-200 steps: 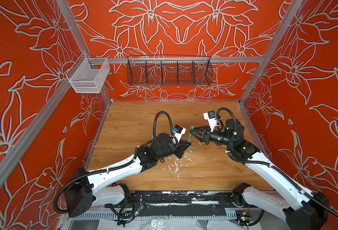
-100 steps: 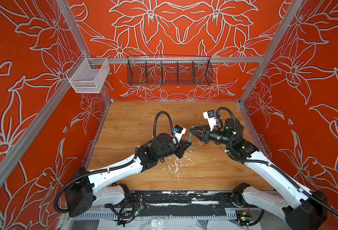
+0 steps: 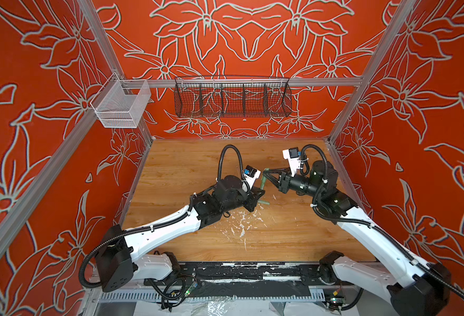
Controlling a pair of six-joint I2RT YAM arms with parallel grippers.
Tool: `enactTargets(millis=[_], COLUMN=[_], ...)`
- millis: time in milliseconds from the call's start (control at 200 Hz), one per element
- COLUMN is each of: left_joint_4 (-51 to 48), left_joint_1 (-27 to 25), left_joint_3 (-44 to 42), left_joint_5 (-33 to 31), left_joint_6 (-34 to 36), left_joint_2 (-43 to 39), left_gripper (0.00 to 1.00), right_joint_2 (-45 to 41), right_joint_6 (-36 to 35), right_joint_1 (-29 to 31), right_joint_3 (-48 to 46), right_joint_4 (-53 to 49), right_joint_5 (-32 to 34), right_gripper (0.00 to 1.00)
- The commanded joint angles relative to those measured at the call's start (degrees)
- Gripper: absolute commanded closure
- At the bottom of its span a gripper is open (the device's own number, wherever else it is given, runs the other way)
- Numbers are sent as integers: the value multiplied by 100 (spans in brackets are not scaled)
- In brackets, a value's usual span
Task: Insert the pens into the pen caps
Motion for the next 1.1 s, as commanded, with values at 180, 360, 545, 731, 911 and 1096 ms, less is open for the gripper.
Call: enactTargets(millis=[180,360,545,731,911,1096], left_joint_4=[846,1149,994,1179,1334,1324], left_joint_1=[787,1113,1264,1593,1829,1979], left_joint_3=[1093,1411,1896,2086,2339,2666], left_joint_5=[423,777,1074,1357,1698,2002], left_joint_6=[44,-33,130,-119,-369,-483], left_joint_2=[423,698,1037,1276,1489,1729], left_gripper=[100,100,100,100,100,100], right_joint_2=[-83,-68,-126,-291,-353,-353], right_joint_6=[181,700,608,742,858,872], right_joint_1=[159,166,166,167,162,164], right_joint_3=[-502,-926,-984,-1241,-1399,-1510], right_joint_4=[-461,-34,-401,-400,-361,-427], right_joint_5=[-311,-359,-368,-284,-257,-283], right_gripper=[100,100,100,100,100,100])
